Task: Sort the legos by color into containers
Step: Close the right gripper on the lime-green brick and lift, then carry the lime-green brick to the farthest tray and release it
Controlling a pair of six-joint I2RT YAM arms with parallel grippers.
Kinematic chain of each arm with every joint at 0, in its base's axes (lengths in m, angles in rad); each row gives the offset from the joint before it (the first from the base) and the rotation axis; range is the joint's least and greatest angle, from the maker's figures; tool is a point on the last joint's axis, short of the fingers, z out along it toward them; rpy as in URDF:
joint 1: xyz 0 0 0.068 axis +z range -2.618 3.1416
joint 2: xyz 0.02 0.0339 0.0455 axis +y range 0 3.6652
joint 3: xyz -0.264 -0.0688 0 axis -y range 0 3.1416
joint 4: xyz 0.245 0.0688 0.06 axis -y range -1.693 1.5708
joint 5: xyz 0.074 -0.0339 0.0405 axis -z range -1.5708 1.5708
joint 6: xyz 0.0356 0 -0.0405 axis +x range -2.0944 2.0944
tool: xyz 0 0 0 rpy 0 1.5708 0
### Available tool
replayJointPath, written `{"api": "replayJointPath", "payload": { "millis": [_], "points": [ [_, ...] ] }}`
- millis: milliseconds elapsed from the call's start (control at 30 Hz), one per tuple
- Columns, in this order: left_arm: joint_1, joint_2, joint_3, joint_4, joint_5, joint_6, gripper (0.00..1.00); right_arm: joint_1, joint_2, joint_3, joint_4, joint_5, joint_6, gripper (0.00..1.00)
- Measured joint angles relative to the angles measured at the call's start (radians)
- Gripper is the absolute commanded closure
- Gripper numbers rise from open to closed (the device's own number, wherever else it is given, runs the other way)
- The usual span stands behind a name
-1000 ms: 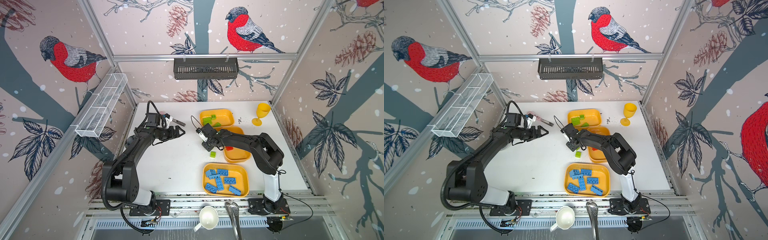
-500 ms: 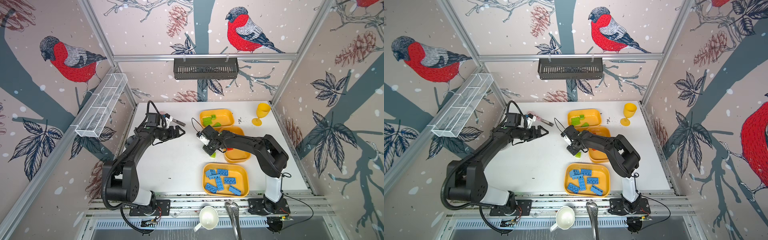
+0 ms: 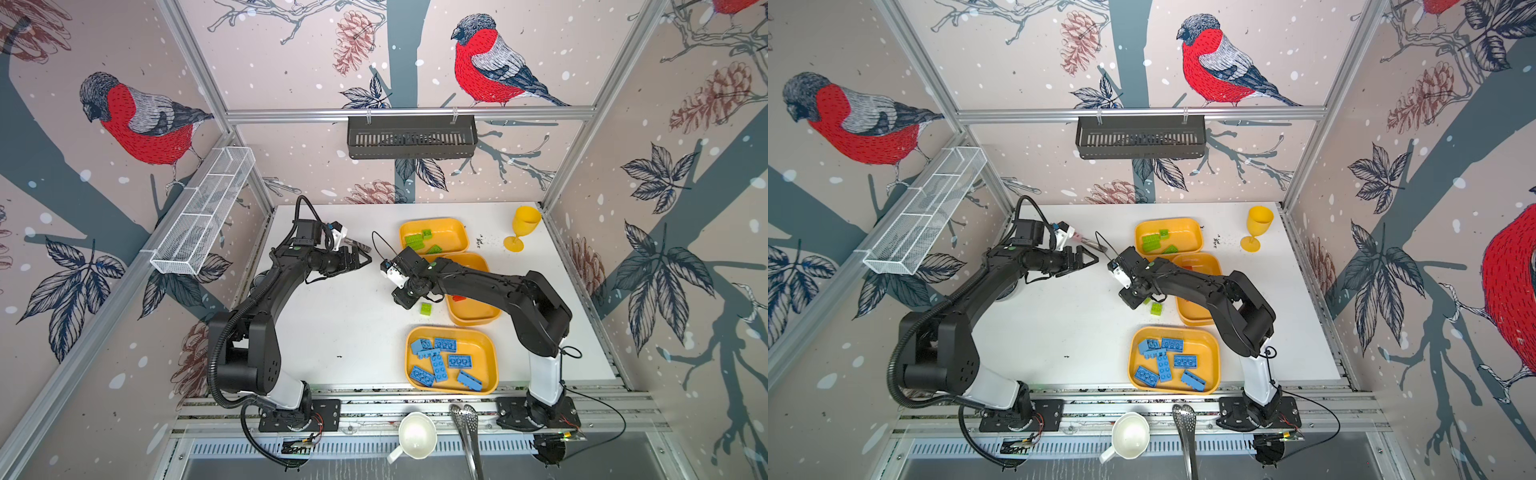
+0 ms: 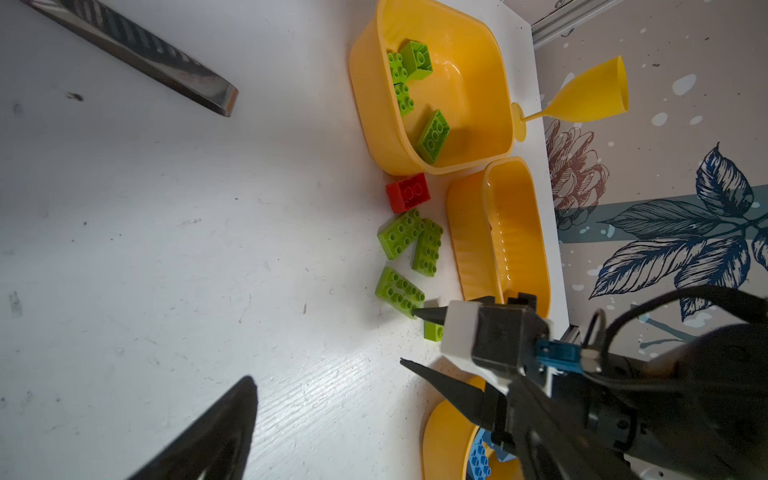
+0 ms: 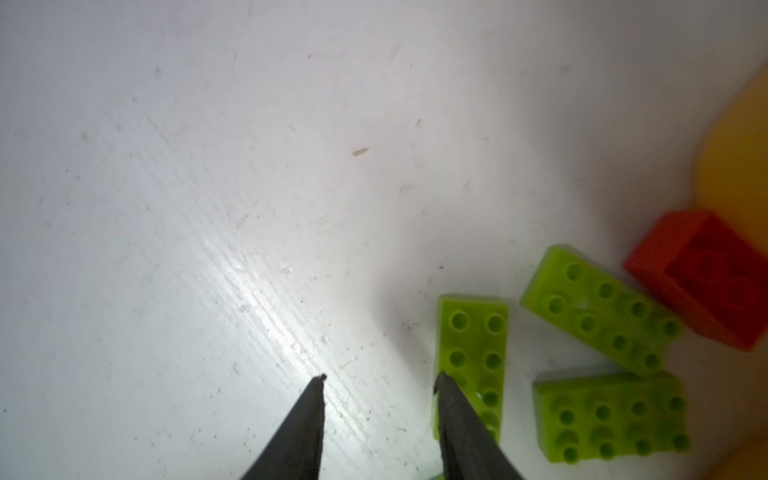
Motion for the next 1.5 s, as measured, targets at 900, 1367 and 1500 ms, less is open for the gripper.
{"api": "replayJointPath", "payload": {
  "millis": [900, 1367, 1500],
  "points": [
    [0.002, -0.101, -0.116, 0.094, -0.044, -0.075, 0.07, -0.028, 0.082, -0.046, 0.013, 0.089, 0.057, 0.6],
    [0.002, -0.177, -0.166, 0.095, -0.103, -0.158, 0.07, -0.209, -0.18, -0.087, 0.011, -0.022, -0.068, 0.81],
    [0.002, -0.19, -0.167, 0.103, -0.111, -0.189, 0.07, -0.296, -0.251, -0.064, -0.004, -0.068, -0.123, 0.82]
  ]
}}
